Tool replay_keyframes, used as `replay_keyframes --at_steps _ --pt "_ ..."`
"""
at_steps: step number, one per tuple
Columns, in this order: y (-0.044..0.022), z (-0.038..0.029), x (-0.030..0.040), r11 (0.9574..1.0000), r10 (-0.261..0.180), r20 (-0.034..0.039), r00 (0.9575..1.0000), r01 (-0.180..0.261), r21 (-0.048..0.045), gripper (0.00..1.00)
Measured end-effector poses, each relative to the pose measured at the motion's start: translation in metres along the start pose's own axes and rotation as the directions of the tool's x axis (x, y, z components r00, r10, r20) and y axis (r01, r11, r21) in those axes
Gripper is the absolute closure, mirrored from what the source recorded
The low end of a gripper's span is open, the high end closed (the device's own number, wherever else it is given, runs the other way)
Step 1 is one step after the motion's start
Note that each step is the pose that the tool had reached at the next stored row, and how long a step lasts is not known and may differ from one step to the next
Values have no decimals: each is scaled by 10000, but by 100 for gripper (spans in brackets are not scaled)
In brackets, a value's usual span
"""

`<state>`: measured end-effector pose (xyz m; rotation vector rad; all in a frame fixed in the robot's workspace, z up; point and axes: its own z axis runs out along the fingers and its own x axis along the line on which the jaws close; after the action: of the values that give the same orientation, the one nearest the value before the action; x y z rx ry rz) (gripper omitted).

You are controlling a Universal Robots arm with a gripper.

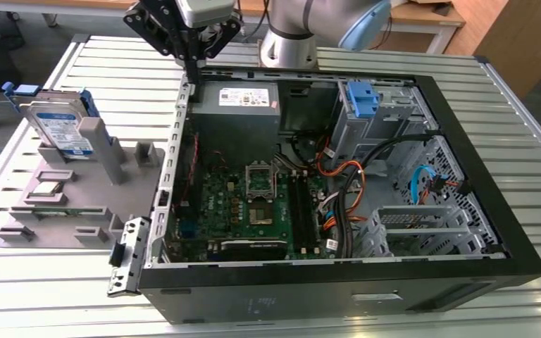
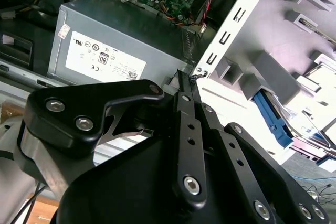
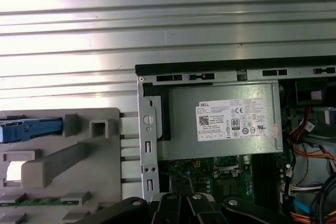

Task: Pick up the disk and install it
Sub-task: 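Reach for the disk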

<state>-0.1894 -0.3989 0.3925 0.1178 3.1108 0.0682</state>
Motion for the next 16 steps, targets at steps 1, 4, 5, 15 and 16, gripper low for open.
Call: replay_keyframes --at_steps 1,4,5,15,16 --pt "0 0 4 10000 1 1 10000 -1 -1 90" --pt "-1 0 14 10000 0 1 10000 0 0 90" --pt "-1 -1 17 10000 0 0 10000 0 0 90" --pt "-3 -1 45 10000 0 0 10000 0 0 90" --pt "-4 -1 48 10000 0 1 10000 0 0 90"
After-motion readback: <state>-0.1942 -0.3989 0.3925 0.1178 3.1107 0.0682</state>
